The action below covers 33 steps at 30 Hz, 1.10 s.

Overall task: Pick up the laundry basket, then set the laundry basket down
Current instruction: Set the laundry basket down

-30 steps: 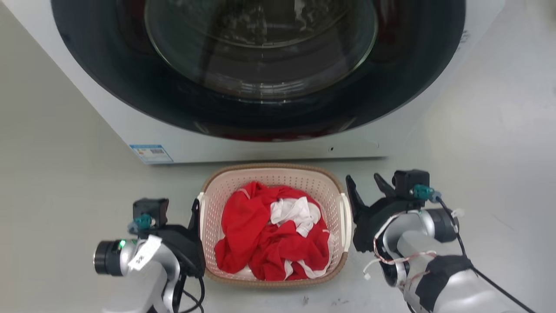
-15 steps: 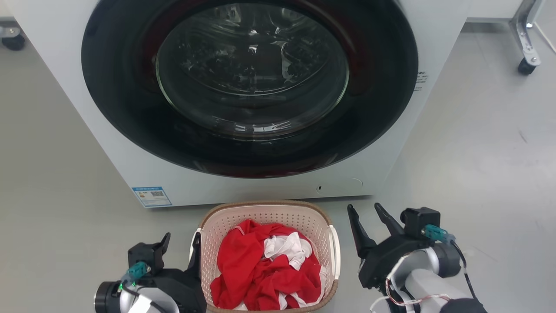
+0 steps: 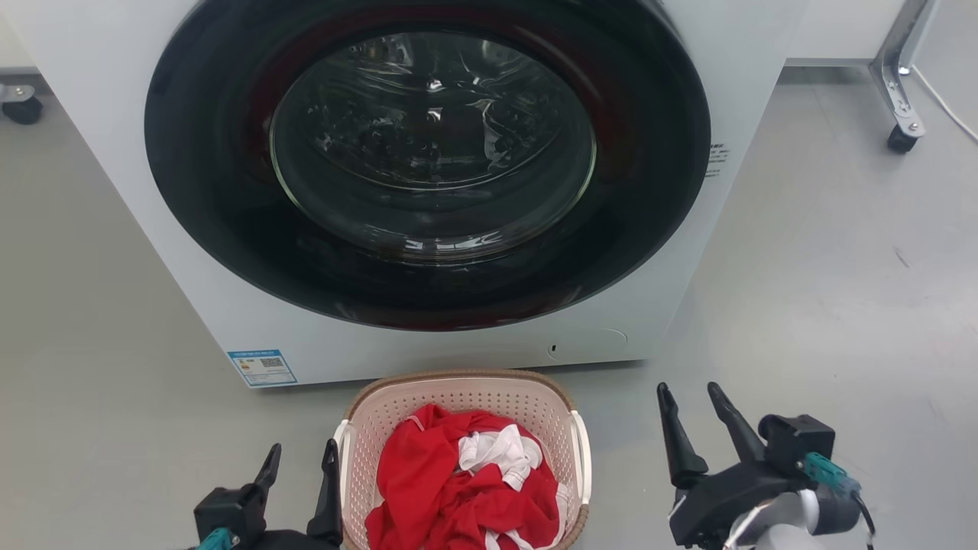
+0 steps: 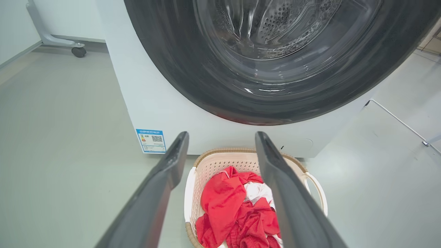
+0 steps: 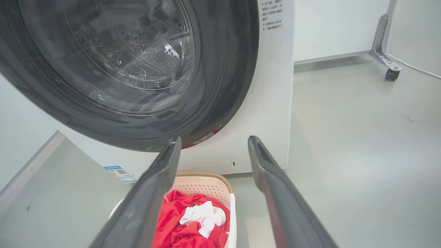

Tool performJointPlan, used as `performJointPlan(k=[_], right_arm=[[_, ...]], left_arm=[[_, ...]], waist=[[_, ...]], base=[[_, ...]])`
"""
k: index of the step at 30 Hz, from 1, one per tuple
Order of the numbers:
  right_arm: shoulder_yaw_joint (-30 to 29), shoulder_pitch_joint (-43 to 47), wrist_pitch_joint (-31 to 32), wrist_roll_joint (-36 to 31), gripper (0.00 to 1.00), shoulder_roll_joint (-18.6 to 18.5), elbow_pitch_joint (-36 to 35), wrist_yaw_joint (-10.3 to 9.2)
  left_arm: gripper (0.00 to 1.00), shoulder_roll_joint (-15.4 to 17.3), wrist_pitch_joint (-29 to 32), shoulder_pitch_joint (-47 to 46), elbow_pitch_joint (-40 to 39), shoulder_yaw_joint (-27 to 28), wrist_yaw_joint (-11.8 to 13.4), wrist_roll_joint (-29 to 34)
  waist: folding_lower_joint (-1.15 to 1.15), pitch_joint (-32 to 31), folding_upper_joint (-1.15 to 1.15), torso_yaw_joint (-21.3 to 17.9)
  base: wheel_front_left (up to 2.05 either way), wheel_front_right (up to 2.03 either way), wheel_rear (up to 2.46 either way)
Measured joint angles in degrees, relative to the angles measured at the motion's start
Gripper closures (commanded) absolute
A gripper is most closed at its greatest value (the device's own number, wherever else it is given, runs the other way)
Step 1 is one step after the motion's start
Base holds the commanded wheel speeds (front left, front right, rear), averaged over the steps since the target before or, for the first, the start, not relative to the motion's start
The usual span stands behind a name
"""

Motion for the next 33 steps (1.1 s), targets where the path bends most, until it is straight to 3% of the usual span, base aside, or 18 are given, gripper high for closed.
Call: performJointPlan(k=[13,33], right_arm=[[-9.14,10.02,-0.01,-11.85,0.0,1.91,-12.94,0.0],[-13.3,15.95,-0.26,-19.39,0.0,3.57,-21.65,0.0]], left_arm=[[0.0,-3.89,0.0,9.93,-12.05,9.96,0.0,9.71],[0.0,-5.82,0.0,14.55,-20.34,11.89,0.01,15.43]], waist=[[0.0,-1.36,0.01,-0.3],[0.0,-1.93,0.0,-0.34]], base=[[0.0,0.0,0.0],[0.0,0.0,0.0]])
